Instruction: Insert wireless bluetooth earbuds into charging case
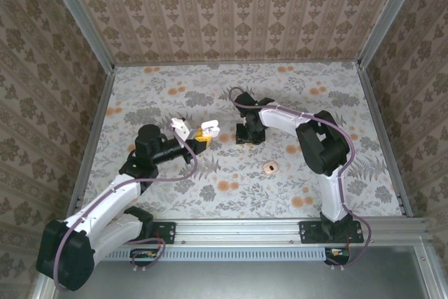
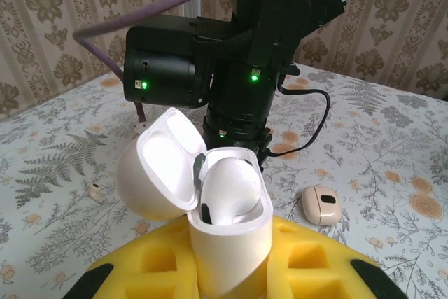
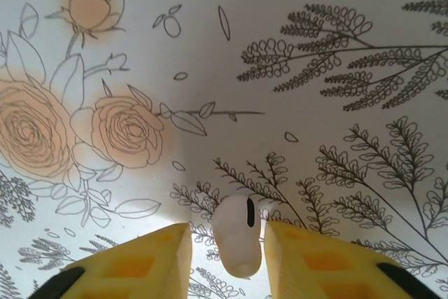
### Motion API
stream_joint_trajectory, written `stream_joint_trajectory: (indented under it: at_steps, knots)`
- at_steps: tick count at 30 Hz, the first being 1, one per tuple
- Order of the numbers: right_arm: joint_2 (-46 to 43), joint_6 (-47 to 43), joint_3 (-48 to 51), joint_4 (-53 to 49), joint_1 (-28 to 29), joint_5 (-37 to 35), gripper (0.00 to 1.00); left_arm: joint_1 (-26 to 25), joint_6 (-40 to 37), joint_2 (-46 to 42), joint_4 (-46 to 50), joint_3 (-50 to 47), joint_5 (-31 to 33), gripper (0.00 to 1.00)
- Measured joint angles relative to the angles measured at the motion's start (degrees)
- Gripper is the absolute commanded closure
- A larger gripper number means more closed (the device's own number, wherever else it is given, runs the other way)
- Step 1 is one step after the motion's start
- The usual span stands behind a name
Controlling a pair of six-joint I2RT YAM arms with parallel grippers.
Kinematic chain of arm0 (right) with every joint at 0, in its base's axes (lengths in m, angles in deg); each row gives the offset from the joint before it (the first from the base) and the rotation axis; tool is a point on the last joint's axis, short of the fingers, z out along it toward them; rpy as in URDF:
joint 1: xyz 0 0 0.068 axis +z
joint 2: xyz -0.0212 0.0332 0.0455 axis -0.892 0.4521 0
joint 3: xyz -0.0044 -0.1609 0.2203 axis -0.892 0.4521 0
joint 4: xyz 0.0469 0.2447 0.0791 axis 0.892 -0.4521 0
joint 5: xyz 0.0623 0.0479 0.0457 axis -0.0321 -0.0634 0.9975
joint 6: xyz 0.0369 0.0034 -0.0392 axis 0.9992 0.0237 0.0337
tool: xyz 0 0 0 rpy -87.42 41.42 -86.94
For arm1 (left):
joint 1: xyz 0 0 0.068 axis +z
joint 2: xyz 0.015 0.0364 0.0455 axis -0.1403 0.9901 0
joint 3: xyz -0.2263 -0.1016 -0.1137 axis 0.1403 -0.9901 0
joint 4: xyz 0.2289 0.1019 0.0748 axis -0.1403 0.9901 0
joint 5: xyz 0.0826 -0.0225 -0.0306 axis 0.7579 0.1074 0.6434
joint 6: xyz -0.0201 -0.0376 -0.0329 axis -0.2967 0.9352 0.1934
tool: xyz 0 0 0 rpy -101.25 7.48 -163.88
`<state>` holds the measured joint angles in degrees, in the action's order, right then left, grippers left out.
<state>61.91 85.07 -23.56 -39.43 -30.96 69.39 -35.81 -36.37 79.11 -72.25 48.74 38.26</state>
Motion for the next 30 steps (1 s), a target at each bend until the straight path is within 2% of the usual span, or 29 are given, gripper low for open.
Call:
stream_joint_trajectory:
  at_steps: [11,24,30]
  knots:
    - [-0.2,-4.5,-4.6,-7.0,-0.1,-0.6,0.61,-0.5,1.6,11.3,-7.3,2.0,-2.0,1.0]
    - [5.5,-7.7,-11.2,-10.0,-0.1,-1.6,0.62,-0.8,2.1,12.0,-9.1,2.0,-2.4,1.0]
    - [6.6,-8.4,-11.6,-10.5,-0.1,-1.8,0.67,-0.8,2.1,11.4,-9.1,2.0,-2.3,1.0]
